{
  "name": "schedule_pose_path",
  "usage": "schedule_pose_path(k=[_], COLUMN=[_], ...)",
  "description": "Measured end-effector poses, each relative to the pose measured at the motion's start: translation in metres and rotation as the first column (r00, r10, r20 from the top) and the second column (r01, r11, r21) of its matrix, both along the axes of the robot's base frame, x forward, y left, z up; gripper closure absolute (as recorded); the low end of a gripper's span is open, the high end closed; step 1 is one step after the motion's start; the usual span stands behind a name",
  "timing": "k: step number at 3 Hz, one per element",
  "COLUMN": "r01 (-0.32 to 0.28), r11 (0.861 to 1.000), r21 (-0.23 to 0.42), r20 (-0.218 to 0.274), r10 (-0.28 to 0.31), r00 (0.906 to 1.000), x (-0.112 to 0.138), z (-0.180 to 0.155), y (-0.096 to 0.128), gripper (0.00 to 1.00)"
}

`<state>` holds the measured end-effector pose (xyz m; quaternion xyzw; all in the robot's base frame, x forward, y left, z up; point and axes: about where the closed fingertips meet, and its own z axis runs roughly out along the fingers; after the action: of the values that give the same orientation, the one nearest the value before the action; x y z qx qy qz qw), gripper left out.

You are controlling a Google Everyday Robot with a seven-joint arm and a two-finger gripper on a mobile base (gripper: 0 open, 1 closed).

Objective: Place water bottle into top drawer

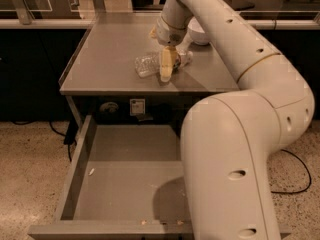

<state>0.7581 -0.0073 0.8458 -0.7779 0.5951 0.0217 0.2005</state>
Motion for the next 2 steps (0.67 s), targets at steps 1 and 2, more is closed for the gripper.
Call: schedule_pose_path(k=[1,2], r01=[0.006,0.006], r11=[1.0,1.0], r21=[-0.009,-0.009], r20=[-0.044,-0.044], r10=[-0.006,-0.006], r00=[0.999,0.999], x=[-0.0062,-0.0062], z=[-0.0017,-0.0017], y=[-0.0032,-0.0032], gripper=[0.0,0.0])
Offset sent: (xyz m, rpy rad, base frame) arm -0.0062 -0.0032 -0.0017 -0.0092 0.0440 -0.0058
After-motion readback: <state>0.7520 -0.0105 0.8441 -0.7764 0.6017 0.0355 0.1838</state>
